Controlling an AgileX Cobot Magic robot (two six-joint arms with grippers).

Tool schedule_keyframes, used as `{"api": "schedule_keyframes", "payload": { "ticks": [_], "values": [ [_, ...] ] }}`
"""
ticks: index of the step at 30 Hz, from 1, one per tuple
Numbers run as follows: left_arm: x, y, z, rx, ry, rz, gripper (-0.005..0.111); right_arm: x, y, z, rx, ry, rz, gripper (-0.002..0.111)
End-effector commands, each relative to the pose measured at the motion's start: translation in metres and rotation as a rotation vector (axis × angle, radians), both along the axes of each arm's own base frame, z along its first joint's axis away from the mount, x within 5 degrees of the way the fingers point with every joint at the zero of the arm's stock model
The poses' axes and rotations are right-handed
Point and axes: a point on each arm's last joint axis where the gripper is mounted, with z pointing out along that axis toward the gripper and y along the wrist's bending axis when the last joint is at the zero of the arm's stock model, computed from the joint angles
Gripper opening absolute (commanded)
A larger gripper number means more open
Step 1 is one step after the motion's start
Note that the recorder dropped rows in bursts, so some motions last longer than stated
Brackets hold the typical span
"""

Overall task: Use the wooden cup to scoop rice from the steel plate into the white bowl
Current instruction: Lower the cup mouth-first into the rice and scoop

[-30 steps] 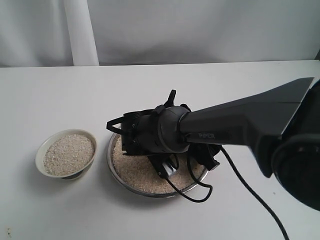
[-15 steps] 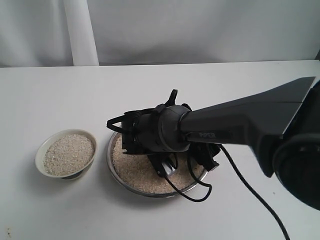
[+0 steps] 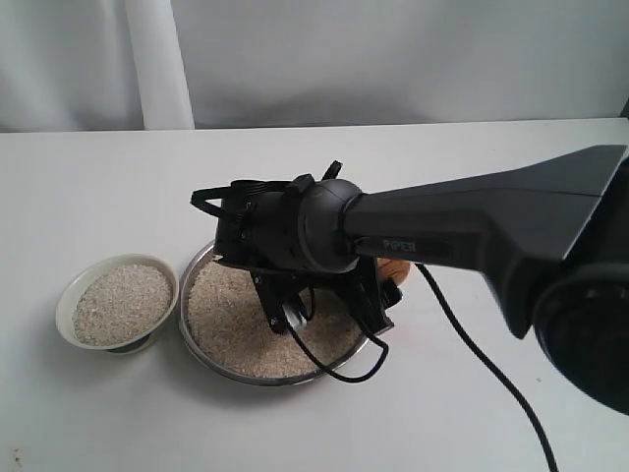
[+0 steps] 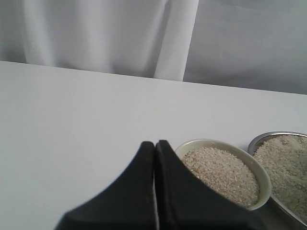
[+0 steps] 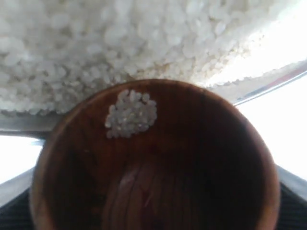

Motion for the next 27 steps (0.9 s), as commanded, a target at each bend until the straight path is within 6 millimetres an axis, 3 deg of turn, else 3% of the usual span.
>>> {"api": "schedule_keyframes", "payload": {
  "ticks": [1,15,27],
  "values": [
    [0.0,0.0,0.0,-0.005,-0.003,-0.002,0.0,0.002,0.005,-0.001,-0.001,-0.025,0.047,0.0],
    [0.0,0.0,0.0,-0.005,-0.003,-0.002,0.0,0.003,0.007,0.027,-0.004,-0.094,0.104,0.0],
    [0.0,0.0,0.0,-0.005,-0.003,-0.002,0.0,-0.003,0.011,0.015,-0.01,-0.038,0.115,0.0]
  ]
}}
